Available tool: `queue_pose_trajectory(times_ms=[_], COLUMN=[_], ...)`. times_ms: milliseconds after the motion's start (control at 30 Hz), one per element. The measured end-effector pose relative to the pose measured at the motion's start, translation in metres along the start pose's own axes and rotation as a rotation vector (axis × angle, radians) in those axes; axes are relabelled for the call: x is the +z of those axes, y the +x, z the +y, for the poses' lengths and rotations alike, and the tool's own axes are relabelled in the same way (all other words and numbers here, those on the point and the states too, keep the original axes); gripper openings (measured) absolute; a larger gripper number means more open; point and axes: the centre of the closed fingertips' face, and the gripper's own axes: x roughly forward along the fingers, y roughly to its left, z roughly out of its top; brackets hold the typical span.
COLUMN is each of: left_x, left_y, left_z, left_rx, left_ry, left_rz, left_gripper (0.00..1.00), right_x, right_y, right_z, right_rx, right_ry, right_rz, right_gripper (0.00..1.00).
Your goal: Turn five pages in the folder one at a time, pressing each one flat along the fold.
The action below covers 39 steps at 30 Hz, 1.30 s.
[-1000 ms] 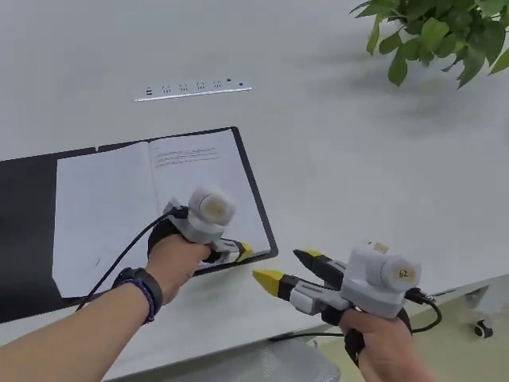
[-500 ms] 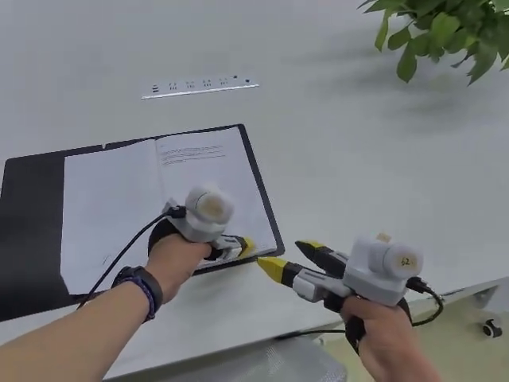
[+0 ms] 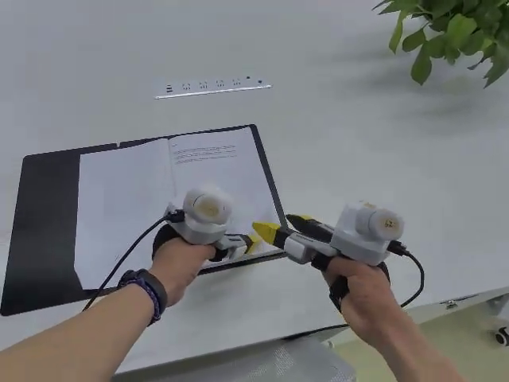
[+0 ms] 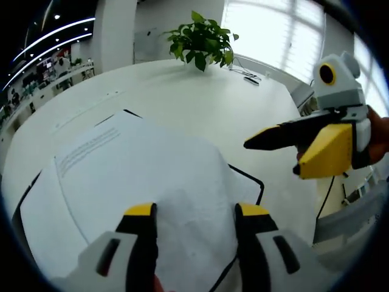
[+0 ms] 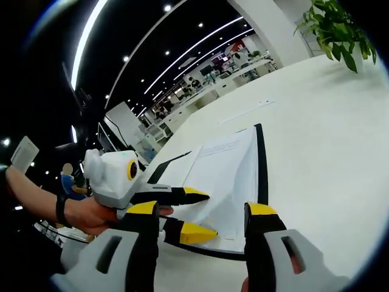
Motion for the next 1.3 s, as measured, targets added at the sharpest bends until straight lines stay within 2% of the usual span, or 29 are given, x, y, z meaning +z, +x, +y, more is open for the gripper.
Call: queue_pose_trajectory(times_ms=[133, 267, 367, 467, 567, 700, 833, 967, 1100, 1167, 1300], left_x=[-0.001, -0.002, -0.005, -0.006, -0.007, -0.008, -0.008, -0.005, 0.0, 0.0, -0.006], left_y=[-0.001, -0.003, -0.006, -0.007, -0.009, -0.012, -0.017, -0.028, -0.042, -0.051, -0.063], left_z=[0.0, 0.001, 0.0, -0.002, -0.004, -0.005, -0.01, -0.009, -0.01, -0.01, -0.012], left_rx=[0.003, 0.002, 0.004, 0.002, -0.001, -0.012, -0.036, -0.017, 0.007, 0.023, 0.033], left_ry=[-0.018, -0.045, -0.053, -0.054, -0.052, -0.072, -0.087, -0.106, -0.14, -0.14, -0.09], left_rz=[-0.01, -0.024, -0.036, -0.041, -0.037, -0.034, -0.015, -0.034, -0.071, -0.09, -0.071], left_gripper=[0.5, 0.48, 0.46, 0.47, 0.47, 0.49, 0.57, 0.61, 0.63, 0.63, 0.64], right_x=[0.005, 0.002, 0.002, 0.001, 0.007, 0.009, 0.009, 0.007, 0.0, -0.003, -0.006], right_y=[0.012, 0.024, 0.034, 0.038, 0.038, 0.034, 0.03, 0.028, 0.028, 0.028, 0.029], right_z=[-0.004, -0.006, 0.001, 0.001, -0.001, 0.0, -0.003, -0.003, -0.002, 0.003, 0.009], right_rx=[0.01, 0.023, 0.06, 0.064, 0.068, 0.068, 0.063, 0.061, 0.052, 0.055, 0.063], right_ry=[0.034, 0.057, 0.044, 0.029, 0.049, 0.063, 0.075, 0.094, 0.109, 0.098, 0.088], right_rz=[-0.01, 0.005, 0.029, 0.051, 0.03, 0.02, 0.009, -0.004, 0.012, 0.021, 0.022], right_gripper=[0.54, 0.53, 0.53, 0.53, 0.51, 0.45, 0.4, 0.3, 0.2, 0.14, 0.05])
